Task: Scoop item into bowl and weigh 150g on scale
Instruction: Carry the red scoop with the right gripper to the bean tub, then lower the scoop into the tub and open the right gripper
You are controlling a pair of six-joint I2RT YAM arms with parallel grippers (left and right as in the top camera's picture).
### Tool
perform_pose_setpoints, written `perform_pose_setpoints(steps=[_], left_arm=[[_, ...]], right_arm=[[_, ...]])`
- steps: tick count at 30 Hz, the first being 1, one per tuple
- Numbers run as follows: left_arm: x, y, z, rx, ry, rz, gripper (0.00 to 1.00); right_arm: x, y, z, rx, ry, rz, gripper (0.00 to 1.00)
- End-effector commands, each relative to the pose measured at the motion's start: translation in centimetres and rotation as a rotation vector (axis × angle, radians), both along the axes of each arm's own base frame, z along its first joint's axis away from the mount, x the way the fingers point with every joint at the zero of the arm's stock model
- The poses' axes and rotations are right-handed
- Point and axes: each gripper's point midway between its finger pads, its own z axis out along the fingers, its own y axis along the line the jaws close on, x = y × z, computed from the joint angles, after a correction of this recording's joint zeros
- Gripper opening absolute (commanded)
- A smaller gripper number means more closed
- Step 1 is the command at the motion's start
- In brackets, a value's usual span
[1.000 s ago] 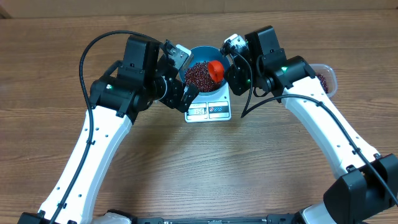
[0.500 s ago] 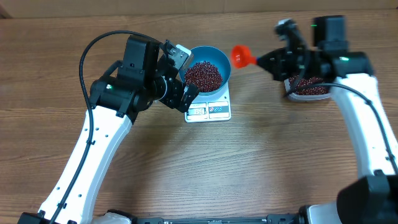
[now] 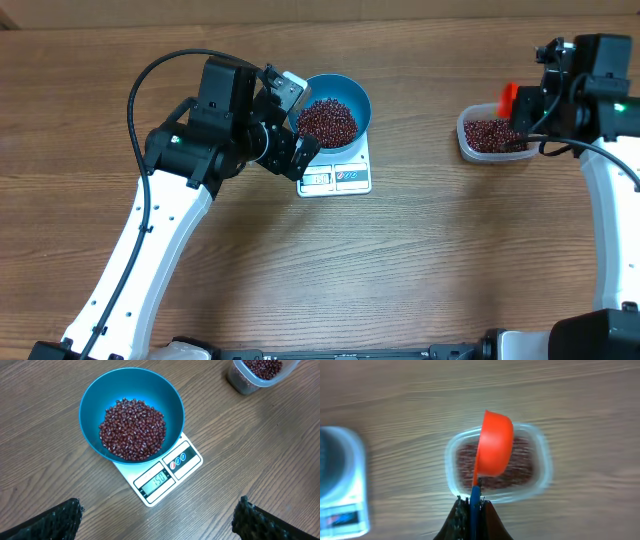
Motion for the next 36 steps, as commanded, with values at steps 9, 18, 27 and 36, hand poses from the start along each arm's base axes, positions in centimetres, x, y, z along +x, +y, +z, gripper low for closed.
perform_pose_setpoints(steps=[9,18,27,36], left_arm=[[-0.3,-0.3,1.5,-0.015,-0.042,-0.025,1.0],[-0.3,-0.3,1.5,-0.015,-0.042,-0.025,1.0],[-0.3,-0.3,1.5,-0.015,-0.042,-0.025,1.0],[-0.3,-0.3,1.5,-0.015,-0.042,-0.025,1.0]], right_arm=[[-1.0,-0.9,-1.3,-0.391,0.102,-0.096,0.04],[-1.2,-0.1,-1.6,-0.374,0.108,-0.094,0.04],[0.3,3.8,-2.5,0.122,0.053,-0.147,0.04],[0.1,0.6,-6.2,0.421,0.063,-0.444,0.04]])
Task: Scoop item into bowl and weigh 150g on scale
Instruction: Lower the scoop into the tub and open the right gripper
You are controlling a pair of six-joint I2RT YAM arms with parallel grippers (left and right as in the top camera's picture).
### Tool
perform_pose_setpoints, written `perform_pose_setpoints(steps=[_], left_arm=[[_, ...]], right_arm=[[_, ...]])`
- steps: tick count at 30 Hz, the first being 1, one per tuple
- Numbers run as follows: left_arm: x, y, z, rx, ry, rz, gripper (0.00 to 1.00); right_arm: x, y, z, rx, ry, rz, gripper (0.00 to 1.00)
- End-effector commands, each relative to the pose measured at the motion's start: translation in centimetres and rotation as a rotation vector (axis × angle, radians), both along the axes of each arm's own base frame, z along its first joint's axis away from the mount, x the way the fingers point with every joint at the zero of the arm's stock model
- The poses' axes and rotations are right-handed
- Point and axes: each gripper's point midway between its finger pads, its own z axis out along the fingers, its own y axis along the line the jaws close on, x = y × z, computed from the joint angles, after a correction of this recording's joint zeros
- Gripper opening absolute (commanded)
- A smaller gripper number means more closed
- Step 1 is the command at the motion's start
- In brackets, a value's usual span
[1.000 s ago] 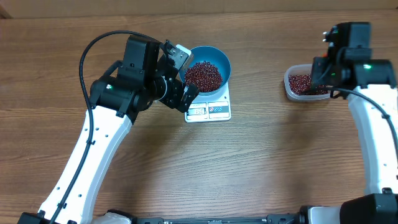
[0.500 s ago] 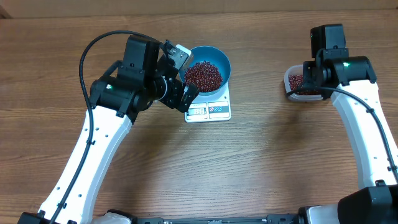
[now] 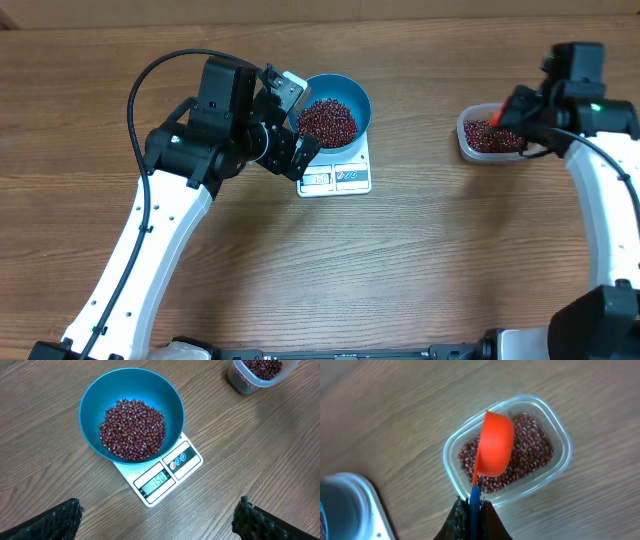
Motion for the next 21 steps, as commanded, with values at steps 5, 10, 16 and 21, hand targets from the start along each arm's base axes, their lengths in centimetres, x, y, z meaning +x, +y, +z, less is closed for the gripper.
perform_pose_setpoints(steps=[5,10,16,21], left_arm=[[-0.3,-0.2,1.5,-0.015,-0.042,-0.025,1.0],[-0.3,-0.2,1.5,-0.015,-0.042,-0.025,1.0],[-0.3,-0.2,1.5,-0.015,-0.042,-0.025,0.99],[-0.3,-0.2,1.5,-0.015,-0.042,-0.025,0.99]], right_arm=[[-0.3,1.0,-3.8,0.247,-0.006,-0.123,0.04],[-1.7,1.3,-5.6,0.294,0.059,-0.201,0.04],[-5.0,-0.2,-7.2,0.21,0.194,-0.274,0.35],[-6.9,-1.6,-7.7,0.133,0.267,-0.32,0.5]])
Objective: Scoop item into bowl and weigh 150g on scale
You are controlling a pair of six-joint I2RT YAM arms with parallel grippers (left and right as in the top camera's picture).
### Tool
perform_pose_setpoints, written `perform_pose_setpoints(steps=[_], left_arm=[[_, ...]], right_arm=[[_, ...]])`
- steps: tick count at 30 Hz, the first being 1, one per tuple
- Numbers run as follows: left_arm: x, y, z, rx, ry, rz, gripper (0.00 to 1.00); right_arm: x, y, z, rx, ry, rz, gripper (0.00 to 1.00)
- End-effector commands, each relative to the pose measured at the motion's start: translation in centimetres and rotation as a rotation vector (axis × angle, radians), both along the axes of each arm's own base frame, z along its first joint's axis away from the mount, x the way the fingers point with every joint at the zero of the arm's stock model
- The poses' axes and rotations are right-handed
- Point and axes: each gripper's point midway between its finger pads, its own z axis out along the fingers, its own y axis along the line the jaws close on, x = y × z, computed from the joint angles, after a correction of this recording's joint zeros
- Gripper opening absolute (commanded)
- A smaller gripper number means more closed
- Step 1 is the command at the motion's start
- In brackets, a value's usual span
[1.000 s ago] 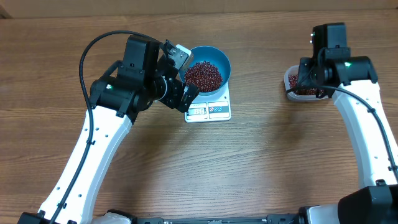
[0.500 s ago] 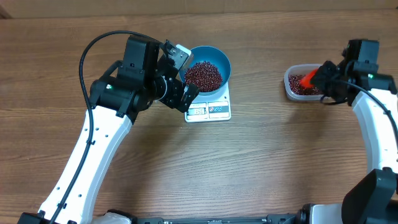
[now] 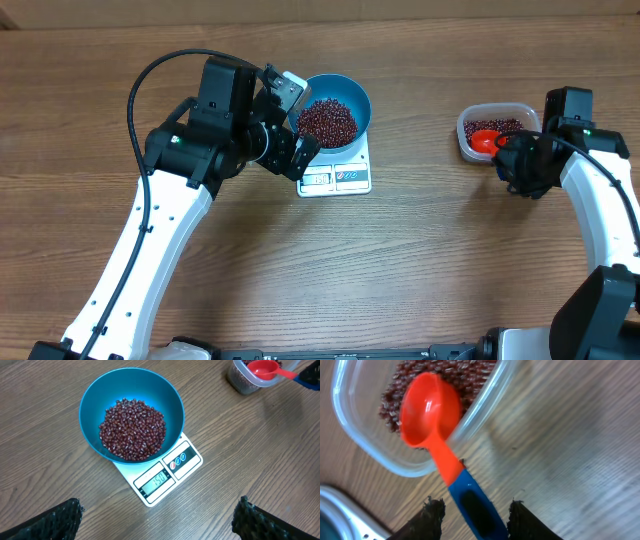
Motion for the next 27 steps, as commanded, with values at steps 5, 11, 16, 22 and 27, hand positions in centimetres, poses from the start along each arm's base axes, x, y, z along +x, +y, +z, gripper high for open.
perform_pose_setpoints(steps=[5,11,16,22,27], left_arm=[[-0.3,-0.3,1.5,-0.015,-0.043,-0.025,1.0],[-0.3,-0.3,1.5,-0.015,-0.043,-0.025,1.0],[-0.3,-0.3,1.5,-0.015,-0.043,-0.025,1.0],[-0.3,-0.3,1.5,-0.015,-0.043,-0.025,1.0],[-0.3,-0.3,1.5,-0.015,-0.043,-0.025,1.0]], right_arm=[[-0.9,-1.5,0.1,-0.07,0.033,-0.022,0.68],[-0.5,-1.4,3.5,-0.107,-0.02,0.071,0.87],[-0.3,1.4,8.6,-0.131,-0.15,0.281,0.87],[-2.6,12.1,14.8,-0.012,-0.466,0.883,0.87],[-5.4,16.5,16.7,-0.041,-0.567,1.142,1.0]])
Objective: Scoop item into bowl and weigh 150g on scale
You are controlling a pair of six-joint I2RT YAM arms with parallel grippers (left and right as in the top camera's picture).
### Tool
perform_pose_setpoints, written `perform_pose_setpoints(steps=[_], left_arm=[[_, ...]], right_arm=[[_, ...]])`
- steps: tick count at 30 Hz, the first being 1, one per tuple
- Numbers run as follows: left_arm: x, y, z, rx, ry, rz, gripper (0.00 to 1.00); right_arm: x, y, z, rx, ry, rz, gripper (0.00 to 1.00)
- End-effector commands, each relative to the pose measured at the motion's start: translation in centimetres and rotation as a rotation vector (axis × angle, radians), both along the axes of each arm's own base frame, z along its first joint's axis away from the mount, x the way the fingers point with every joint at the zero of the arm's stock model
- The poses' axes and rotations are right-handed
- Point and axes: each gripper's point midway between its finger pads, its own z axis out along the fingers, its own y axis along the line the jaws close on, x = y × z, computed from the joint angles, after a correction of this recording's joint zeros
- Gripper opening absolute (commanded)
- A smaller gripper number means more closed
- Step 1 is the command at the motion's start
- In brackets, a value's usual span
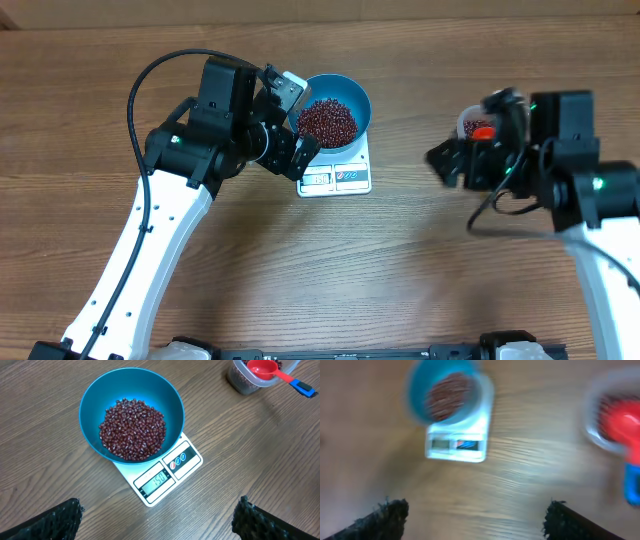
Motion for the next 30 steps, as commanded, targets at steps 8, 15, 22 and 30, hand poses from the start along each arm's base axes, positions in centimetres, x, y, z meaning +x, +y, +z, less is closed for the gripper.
perform_pose_setpoints(steps=[8,15,22,30], left_arm=[[-0.27,-0.25,1.51,-0.015,-0.042,-0.025,0.99],[-0.27,-0.25,1.51,-0.015,-0.042,-0.025,1.0],[-0.27,-0.25,1.51,-0.015,-0.042,-0.025,1.0],[-0.27,-0.25,1.51,-0.015,-0.042,-0.025,1.0]], right_arm=[[-1.42,2.82,1.65,-0.017,-0.099,0.221,1.0],[-1.42,2.82,1.65,-0.016,-0.1,0.221,1.0],[-1.43,2.82,1.64,-0.017,-0.099,0.221,1.0],[-1.27,2.55,1.45,-0.033,-0.099,0.213,1.0]])
